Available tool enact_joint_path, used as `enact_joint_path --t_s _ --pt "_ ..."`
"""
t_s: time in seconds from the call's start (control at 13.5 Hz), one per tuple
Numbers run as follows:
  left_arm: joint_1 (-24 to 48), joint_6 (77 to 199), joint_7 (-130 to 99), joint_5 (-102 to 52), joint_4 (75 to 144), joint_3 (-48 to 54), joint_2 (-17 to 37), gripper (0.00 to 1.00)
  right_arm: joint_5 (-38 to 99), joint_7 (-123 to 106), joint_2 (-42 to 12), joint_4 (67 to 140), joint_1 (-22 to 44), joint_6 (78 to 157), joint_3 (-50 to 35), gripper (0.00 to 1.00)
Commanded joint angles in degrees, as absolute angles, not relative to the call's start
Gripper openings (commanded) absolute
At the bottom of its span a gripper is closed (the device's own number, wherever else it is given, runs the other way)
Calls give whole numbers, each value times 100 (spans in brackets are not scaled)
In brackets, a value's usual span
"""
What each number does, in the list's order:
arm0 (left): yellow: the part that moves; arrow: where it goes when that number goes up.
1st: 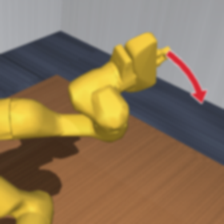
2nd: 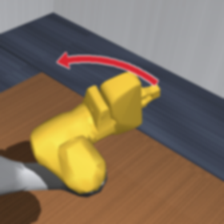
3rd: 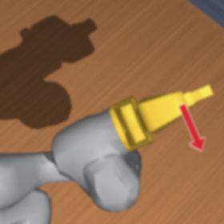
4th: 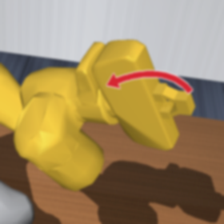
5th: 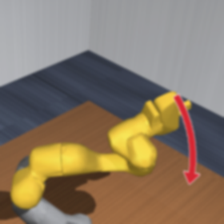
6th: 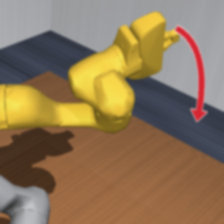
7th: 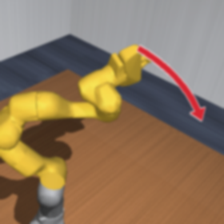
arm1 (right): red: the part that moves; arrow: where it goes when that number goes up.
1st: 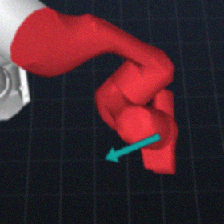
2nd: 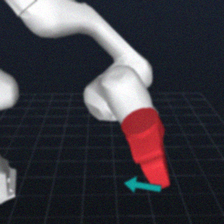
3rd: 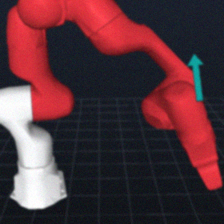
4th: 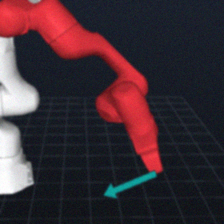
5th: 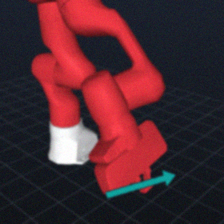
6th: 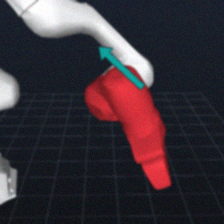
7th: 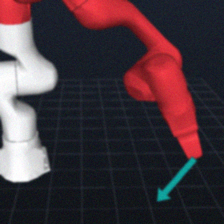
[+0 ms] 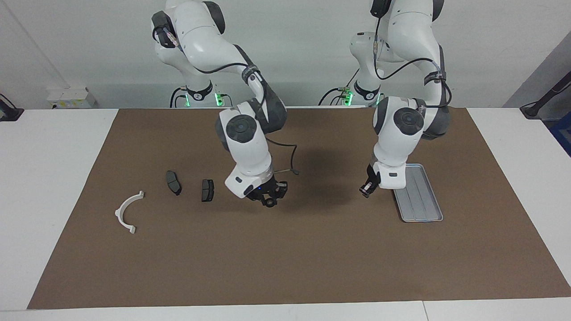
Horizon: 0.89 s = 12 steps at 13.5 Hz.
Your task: Place bearing gear from tray to pile
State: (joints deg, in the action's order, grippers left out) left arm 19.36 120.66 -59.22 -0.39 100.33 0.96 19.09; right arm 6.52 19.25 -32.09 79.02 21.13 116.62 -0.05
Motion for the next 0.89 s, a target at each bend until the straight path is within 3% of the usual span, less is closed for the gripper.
enact_joint_path --t_s 0.0,0.45,0.82 --pt "2363 12182 -6275 -167 10011 9 1925 0 413 1067 -2919 7937 1453 11356 -97 0" --pt "3278 12901 -7478 -106 10072 -9 2363 0 213 -746 -2673 8155 221 10837 -79 0" --pt "3357 13297 -7497 -149 10213 9 2443 0 -88 -1625 -2339 9146 -421 11590 -97 0"
